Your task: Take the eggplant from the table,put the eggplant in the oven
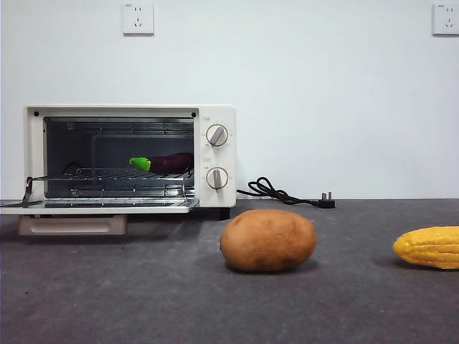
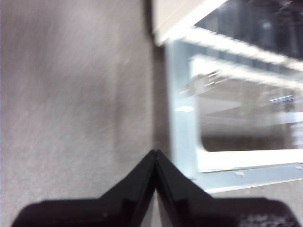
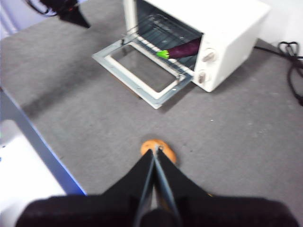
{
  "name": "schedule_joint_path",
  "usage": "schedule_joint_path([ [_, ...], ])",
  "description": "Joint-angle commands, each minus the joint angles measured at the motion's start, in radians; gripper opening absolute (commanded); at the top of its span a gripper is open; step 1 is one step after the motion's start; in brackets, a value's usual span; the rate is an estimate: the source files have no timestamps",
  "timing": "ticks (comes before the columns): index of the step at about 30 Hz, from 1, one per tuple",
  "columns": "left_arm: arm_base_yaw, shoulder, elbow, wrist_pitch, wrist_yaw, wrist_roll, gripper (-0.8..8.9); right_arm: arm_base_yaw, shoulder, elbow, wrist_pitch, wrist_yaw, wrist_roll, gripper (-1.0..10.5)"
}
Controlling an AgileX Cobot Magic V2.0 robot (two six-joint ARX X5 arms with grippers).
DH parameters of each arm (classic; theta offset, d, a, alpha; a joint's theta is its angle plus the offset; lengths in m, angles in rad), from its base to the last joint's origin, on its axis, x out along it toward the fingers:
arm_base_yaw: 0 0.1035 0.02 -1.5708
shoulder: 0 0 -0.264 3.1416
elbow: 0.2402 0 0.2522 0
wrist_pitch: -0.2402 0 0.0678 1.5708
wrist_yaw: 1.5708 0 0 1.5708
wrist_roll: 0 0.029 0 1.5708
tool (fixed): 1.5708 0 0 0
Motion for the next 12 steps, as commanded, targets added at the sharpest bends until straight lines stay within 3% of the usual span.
schedule_joint_path([
  [1, 0.011, 0.037, -0.061, 0.068, 0.052, 0.013, -0.07, 0.001, -0.003, -0.004, -0.025, 0.006, -0.001, -0.1],
  [12, -0.01, 0.167, -0.143, 0.199, 0.099, -0.006, -0.07, 0.001, -0.002, -0.004, -0.025, 0.009, 0.046, -0.1],
])
